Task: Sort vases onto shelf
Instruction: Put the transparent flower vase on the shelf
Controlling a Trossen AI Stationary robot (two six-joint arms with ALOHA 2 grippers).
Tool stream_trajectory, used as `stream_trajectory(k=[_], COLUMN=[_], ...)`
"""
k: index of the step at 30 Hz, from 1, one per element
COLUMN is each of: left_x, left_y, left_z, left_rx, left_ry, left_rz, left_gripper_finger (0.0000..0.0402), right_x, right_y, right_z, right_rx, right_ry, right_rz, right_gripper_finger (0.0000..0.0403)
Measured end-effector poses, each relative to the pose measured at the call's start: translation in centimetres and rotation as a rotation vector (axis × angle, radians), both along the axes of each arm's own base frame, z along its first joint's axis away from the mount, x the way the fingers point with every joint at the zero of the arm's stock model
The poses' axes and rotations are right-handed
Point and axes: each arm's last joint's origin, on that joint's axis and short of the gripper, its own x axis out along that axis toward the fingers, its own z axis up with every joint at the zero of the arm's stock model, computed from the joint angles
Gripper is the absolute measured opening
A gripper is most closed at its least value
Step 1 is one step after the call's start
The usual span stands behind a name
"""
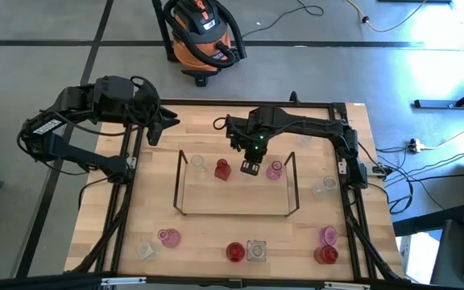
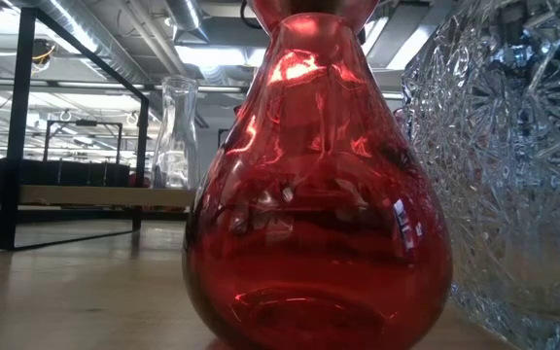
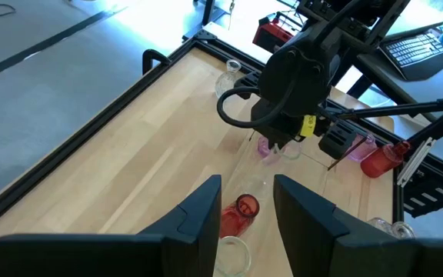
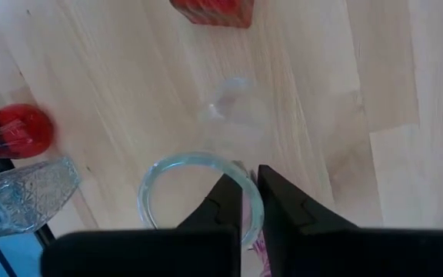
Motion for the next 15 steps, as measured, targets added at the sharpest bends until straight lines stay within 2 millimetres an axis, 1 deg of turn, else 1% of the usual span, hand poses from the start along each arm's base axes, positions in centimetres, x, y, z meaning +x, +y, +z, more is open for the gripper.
stream_trajectory(k=[6, 8, 10, 15], left_x=[0.00, 0.00, 0.00, 0.00], left_y=[0.00, 0.00, 0.00, 0.00], left_z=[0.00, 0.00, 0.00, 0.00], left_rx=[0.000, 0.001, 0.000, 0.001], left_ry=[0.000, 0.000, 0.000, 0.000], left_rz=[0.000, 0.000, 0.000, 0.000], left_gripper_finger=[0.0114, 0.0114, 0.0114, 0.0114], right_x=[0.00, -0.02, -0.10, -0.09], right_y=[0.00, 0.01, 0.02, -0.02], right_z=[0.00, 0.00, -0.01, -0.01], right_rx=[0.000, 0.003, 0.010, 0.000], right_ry=[0.000, 0.002, 0.009, 0.013], right_rz=[0.000, 0.000, 0.000, -0.022], right_gripper_finger=[0.0022, 0.0028, 0.0044, 0.0105])
